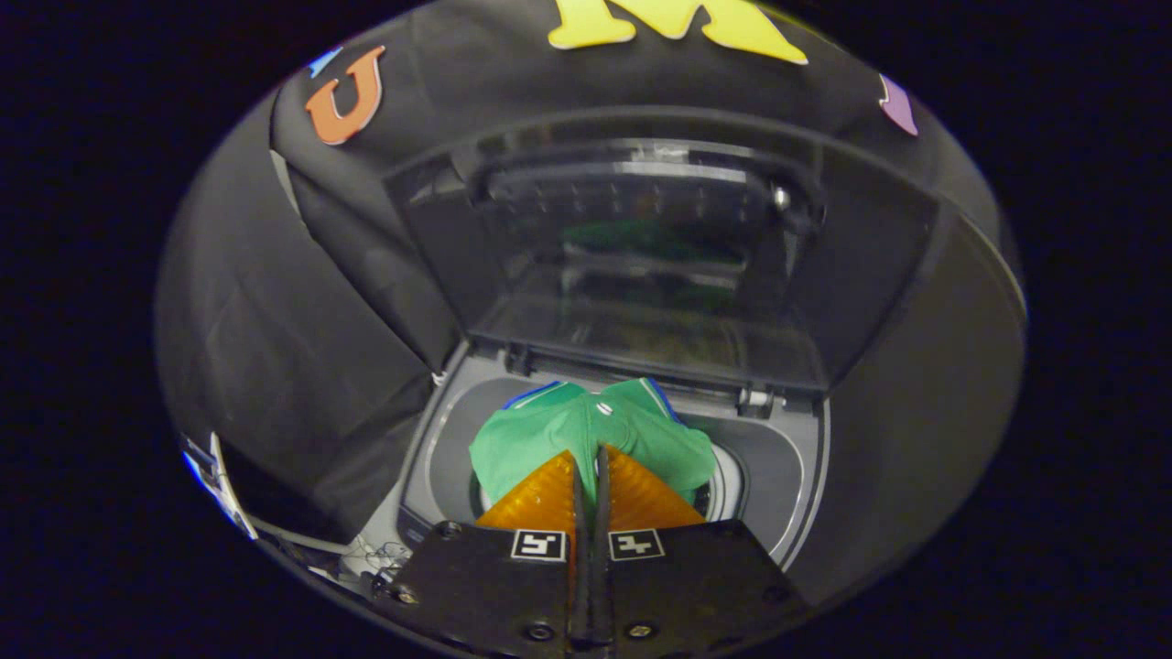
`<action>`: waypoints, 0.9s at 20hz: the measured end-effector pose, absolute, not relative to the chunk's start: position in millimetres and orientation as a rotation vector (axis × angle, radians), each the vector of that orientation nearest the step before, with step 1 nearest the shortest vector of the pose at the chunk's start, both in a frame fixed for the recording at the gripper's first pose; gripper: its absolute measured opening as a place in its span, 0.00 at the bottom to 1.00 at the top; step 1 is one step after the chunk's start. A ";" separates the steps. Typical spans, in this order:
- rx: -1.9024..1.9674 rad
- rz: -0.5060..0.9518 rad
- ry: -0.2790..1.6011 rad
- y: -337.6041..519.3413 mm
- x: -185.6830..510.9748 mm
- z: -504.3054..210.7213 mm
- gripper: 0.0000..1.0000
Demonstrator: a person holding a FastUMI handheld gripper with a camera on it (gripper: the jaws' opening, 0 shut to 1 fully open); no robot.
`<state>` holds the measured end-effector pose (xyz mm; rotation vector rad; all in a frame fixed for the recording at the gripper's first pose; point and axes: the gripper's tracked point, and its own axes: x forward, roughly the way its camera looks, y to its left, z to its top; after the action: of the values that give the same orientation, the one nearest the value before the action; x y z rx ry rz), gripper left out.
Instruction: Put the clothes into the washing machine and then close the washing machine lid.
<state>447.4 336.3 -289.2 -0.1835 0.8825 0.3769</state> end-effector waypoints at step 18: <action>-0.222 0.248 0.998 313.8 455.0 -360.0 0.04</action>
<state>455.0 313.8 -360.0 -0.2219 0.9976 0.2482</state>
